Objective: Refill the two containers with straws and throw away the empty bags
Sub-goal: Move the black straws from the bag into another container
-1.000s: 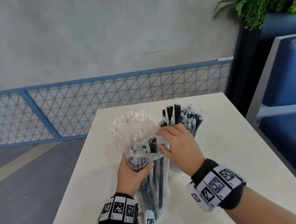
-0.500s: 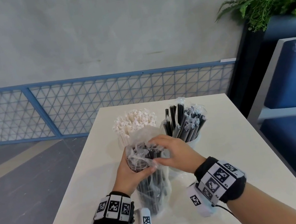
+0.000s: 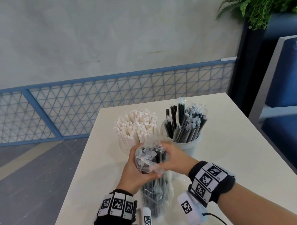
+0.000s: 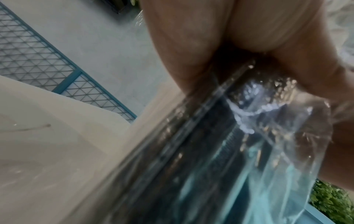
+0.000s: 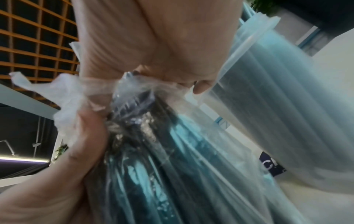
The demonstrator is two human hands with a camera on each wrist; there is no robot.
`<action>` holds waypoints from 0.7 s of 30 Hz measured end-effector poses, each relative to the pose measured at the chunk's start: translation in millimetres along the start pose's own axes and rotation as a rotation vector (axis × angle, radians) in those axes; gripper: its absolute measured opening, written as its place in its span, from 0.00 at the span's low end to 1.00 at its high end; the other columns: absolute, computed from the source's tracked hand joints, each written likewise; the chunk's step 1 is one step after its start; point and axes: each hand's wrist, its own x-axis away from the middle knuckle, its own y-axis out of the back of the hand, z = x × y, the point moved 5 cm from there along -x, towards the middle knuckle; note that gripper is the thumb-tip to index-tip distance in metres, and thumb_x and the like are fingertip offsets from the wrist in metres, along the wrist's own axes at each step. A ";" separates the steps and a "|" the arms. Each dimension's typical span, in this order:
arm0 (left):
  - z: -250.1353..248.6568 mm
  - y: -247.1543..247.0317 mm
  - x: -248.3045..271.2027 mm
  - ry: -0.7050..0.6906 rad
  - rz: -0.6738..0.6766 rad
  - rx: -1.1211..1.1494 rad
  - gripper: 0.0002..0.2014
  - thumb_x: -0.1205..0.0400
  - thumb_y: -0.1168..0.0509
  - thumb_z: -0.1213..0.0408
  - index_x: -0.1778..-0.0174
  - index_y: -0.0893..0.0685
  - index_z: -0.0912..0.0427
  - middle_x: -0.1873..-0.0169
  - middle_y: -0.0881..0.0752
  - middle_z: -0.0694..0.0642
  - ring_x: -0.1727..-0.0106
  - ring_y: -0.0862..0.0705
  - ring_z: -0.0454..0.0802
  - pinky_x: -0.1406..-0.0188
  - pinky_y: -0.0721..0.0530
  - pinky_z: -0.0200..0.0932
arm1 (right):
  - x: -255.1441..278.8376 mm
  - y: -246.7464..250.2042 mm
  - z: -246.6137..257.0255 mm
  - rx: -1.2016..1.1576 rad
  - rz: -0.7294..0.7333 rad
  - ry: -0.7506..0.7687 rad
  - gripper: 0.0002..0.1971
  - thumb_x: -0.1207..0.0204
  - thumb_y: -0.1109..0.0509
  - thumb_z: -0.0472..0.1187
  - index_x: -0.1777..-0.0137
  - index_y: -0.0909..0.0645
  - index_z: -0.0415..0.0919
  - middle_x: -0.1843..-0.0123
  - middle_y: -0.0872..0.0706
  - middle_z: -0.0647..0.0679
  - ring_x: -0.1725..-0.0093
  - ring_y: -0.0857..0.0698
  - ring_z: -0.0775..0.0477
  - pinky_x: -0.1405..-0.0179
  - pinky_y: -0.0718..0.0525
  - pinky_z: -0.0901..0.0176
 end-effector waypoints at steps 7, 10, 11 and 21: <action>0.9 0.0 -1.6 0.014 -0.032 0.023 0.45 0.57 0.15 0.55 0.41 0.23 0.49 0.46 0.13 0.51 0.44 0.14 0.41 0.45 0.15 0.39 | 5.9 -7.5 -4.2 -0.233 -0.142 -0.033 0.27 0.47 0.17 0.55 0.46 0.14 0.48 0.47 0.09 0.49 0.45 0.12 0.51 0.39 0.16 0.44; 5.0 3.9 -3.0 0.029 -0.078 0.007 0.46 0.57 0.15 0.44 0.42 0.19 0.56 0.51 0.10 0.52 0.46 0.12 0.46 0.47 0.14 0.40 | 8.1 1.2 1.2 -0.294 -0.210 -0.057 0.15 0.39 0.18 0.41 0.53 0.15 0.52 0.50 0.09 0.47 0.47 0.11 0.49 0.40 0.15 0.43; 6.0 5.5 -3.2 0.038 -0.090 -0.008 0.43 0.56 0.16 0.44 0.45 0.17 0.56 0.54 0.08 0.50 0.48 0.11 0.46 0.48 0.14 0.40 | 8.3 5.3 3.9 -0.328 -0.220 -0.056 0.13 0.36 0.20 0.36 0.54 0.15 0.50 0.51 0.09 0.46 0.48 0.11 0.47 0.41 0.15 0.42; 5.8 6.9 -2.9 0.070 -0.132 -0.138 0.11 0.33 0.22 0.71 0.59 0.13 0.55 0.66 0.09 0.43 0.58 0.10 0.40 0.55 0.16 0.32 | 13.6 47.5 46.7 -0.635 -0.452 0.054 0.07 0.31 0.25 0.30 0.59 0.17 0.42 0.63 0.13 0.50 0.62 0.13 0.58 0.60 0.16 0.68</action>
